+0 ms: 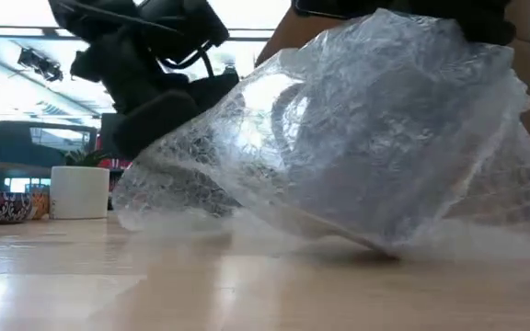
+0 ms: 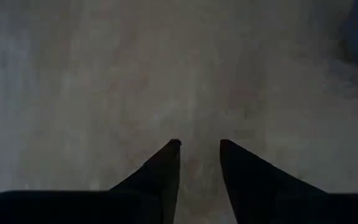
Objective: Wrap mug
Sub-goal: Wrap the blue mug with bubble wrap
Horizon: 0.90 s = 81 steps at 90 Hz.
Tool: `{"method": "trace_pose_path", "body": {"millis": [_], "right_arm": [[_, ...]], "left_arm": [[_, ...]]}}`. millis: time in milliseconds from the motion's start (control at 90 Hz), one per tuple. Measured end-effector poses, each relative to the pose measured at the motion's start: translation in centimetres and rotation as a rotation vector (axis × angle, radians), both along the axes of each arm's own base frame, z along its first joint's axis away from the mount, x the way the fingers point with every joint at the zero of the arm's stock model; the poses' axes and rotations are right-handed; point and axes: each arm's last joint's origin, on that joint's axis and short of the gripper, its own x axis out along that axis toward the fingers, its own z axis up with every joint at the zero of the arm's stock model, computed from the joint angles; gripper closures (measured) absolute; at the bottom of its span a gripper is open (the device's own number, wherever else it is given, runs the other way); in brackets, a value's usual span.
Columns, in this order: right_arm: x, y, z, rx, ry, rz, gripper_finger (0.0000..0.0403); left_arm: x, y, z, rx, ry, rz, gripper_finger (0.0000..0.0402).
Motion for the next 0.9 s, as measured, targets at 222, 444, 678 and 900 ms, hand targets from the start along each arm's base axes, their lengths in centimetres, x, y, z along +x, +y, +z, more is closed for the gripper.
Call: {"method": "trace_pose_path", "body": {"millis": [222, 444, 678, 900], "right_arm": [[0.4, -0.3, 0.1, -0.031, -0.054, 0.12, 0.0341], [0.6, -0.5, 0.1, -0.046, -0.074, 0.202, 0.0348], [0.5, -0.5, 0.1, -0.06, -0.079, 0.249, 0.0348], [0.6, -0.6, 0.1, -0.085, -0.091, 0.287, 0.0348]], "left_arm": [[1.3, 0.3, -0.3, 0.053, -0.114, -0.024, 0.0321], [1.2, 2.4, -1.4, 0.142, -0.027, 0.039, 0.0324], [0.8, 4.8, 0.0, 0.209, 0.017, 0.09, 0.0324], [0.2, 5.2, 6.5, 0.328, 0.031, 0.113, 0.0324]]}}
